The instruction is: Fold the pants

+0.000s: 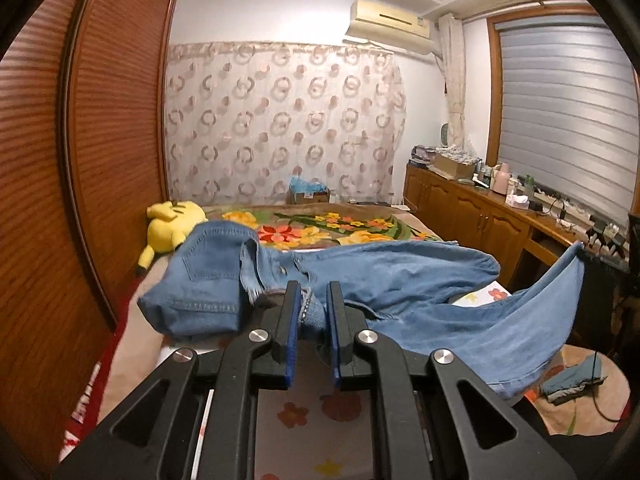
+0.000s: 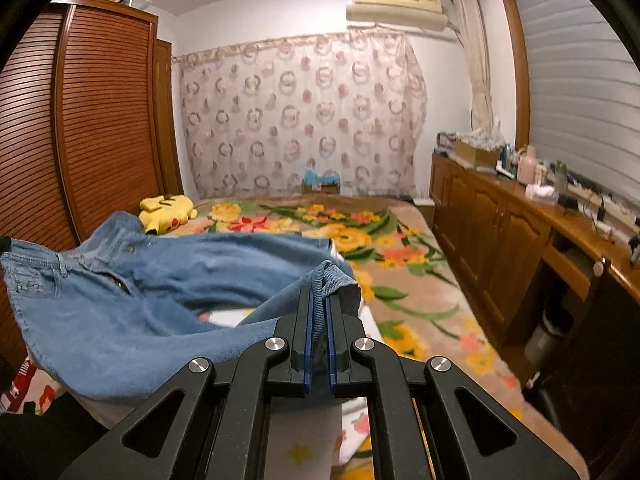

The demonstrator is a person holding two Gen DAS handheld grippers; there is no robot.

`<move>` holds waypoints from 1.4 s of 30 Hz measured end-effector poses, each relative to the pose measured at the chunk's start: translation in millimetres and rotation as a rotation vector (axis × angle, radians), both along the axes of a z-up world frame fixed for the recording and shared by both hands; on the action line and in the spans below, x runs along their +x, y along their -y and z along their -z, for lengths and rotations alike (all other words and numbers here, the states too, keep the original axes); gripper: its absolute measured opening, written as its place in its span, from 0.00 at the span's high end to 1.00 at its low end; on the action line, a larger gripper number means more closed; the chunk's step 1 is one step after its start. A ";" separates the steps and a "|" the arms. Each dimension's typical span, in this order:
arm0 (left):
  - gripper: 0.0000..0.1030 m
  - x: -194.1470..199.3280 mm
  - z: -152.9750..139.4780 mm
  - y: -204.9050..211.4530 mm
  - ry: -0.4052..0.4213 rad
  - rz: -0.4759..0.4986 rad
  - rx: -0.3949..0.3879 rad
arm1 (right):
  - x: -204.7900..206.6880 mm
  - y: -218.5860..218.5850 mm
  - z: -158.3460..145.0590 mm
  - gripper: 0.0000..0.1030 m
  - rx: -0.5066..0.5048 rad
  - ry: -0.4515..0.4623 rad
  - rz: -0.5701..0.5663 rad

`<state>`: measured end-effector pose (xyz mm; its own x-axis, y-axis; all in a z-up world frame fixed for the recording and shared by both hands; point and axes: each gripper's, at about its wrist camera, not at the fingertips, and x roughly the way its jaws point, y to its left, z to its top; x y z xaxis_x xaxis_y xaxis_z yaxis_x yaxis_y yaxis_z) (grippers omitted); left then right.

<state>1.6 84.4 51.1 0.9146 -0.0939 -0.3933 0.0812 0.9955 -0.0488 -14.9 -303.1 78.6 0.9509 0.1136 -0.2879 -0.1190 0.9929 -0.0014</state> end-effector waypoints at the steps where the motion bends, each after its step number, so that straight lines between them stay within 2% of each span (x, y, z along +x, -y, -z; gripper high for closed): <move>1: 0.87 2.1 -0.6 0.8 -0.003 0.002 0.006 | 0.3 -1.6 2.8 0.95 -0.003 0.007 -0.002; 12: 0.88 51.3 8.5 -9.1 -0.044 -0.018 0.019 | 43.1 -9.0 22.0 0.95 -0.052 0.025 -0.013; 26: 0.88 128.5 0.7 -12.1 -0.088 -0.035 0.044 | 102.7 -13.1 5.9 0.95 -0.042 0.032 -0.017; 35: 0.88 186.0 28.1 -18.4 -0.169 -0.057 0.030 | 146.3 -13.0 14.2 0.95 -0.059 -0.024 -0.032; 42: 0.88 220.4 39.0 -25.1 -0.203 -0.072 0.021 | 176.0 -11.7 3.4 0.95 -0.063 -0.057 -0.041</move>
<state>222.0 109.5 12.1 0.8207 -0.0211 -0.5710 0.0004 0.9993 -0.0364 161.2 -291.4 75.2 0.9277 0.1322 -0.3491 -0.1615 0.9853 -0.0561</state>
